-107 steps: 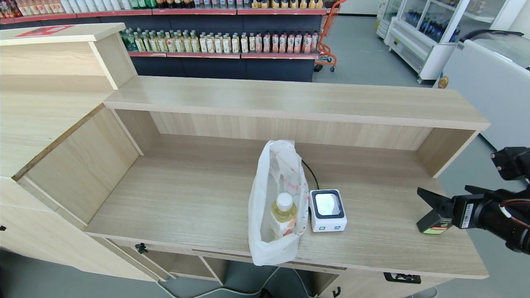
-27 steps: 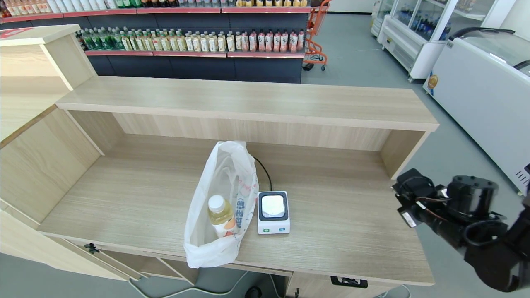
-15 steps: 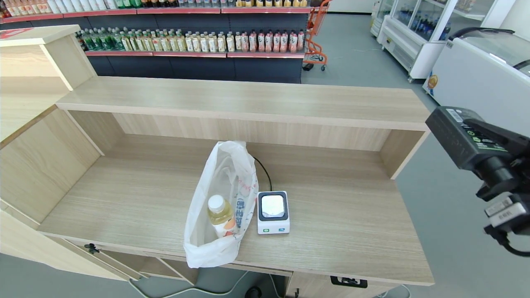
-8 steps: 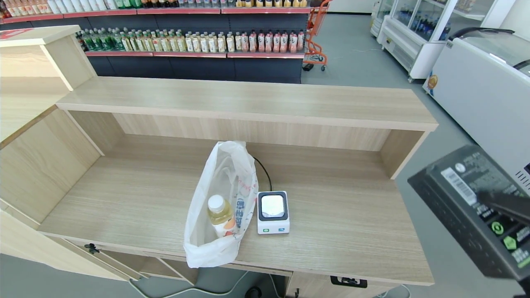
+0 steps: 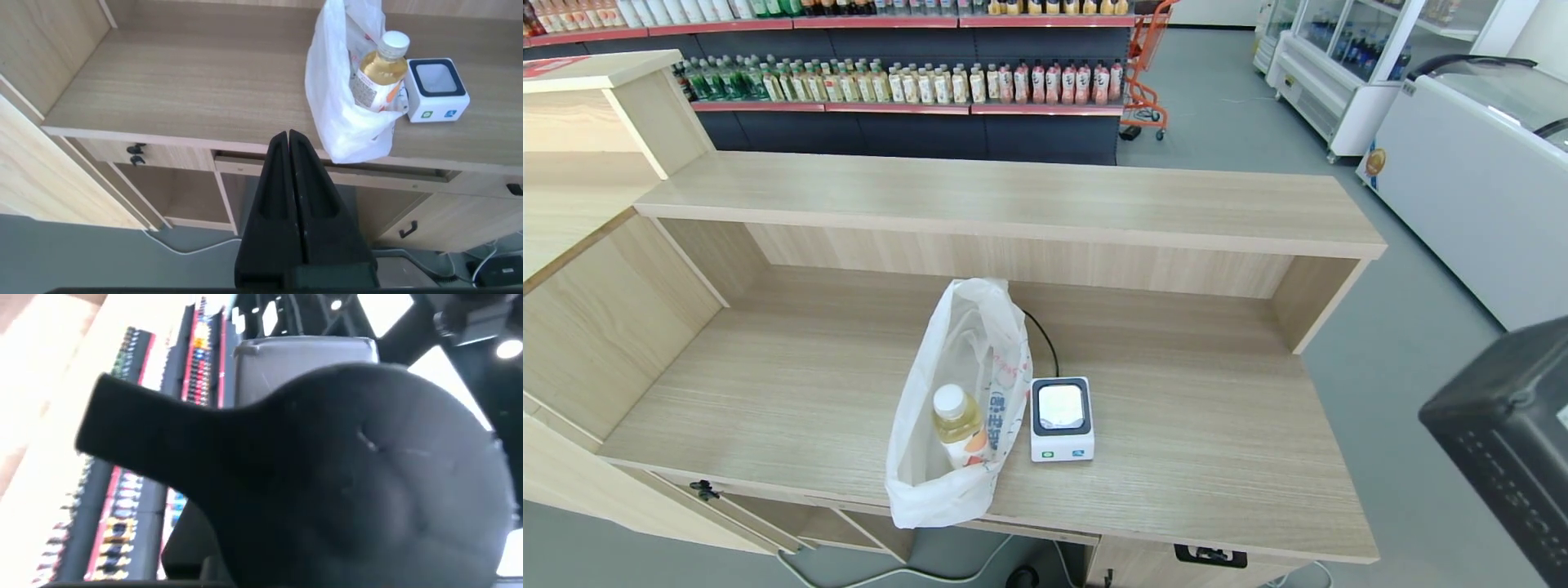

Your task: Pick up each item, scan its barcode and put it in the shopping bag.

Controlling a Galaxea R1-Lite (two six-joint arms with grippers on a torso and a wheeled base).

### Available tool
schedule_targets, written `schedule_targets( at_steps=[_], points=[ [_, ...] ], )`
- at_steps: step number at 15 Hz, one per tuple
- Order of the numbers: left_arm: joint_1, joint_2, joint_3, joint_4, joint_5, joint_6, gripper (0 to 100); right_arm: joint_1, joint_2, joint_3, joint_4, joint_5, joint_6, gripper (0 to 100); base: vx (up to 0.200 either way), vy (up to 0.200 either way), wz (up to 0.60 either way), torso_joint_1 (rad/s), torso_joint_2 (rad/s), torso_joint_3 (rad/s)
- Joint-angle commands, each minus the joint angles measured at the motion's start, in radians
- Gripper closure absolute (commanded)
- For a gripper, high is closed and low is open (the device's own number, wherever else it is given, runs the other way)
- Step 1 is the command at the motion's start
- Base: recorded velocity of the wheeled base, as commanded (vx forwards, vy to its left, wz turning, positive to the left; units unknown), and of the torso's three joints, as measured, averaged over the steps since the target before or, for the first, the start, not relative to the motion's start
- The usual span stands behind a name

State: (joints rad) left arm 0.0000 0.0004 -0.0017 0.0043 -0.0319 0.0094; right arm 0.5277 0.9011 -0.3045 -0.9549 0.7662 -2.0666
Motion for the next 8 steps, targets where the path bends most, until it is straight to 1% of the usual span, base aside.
schedule_targets(
  at_steps=[1, 5, 8],
  points=[
    [0.000, 0.000, 0.000, 0.000, 0.000, 0.000, 100, 0.052, 0.045, -0.012, -0.030, -0.004, -0.004, 100, 0.000, 0.000, 0.00, 0.000, 0.00, 0.000],
    [0.000, 0.001, 0.000, 0.000, 0.000, 0.000, 100, 0.107, 0.062, -0.012, -0.033, -0.004, -0.018, 100, 0.000, 0.000, 0.00, 0.000, 0.00, 0.000],
    [0.000, 0.000, 0.000, 0.000, 0.000, 0.000, 100, 0.170, 0.078, -0.019, -0.033, -0.005, -0.029, 100, 0.000, 0.000, 0.00, 0.000, 0.00, 0.000]
  ],
)
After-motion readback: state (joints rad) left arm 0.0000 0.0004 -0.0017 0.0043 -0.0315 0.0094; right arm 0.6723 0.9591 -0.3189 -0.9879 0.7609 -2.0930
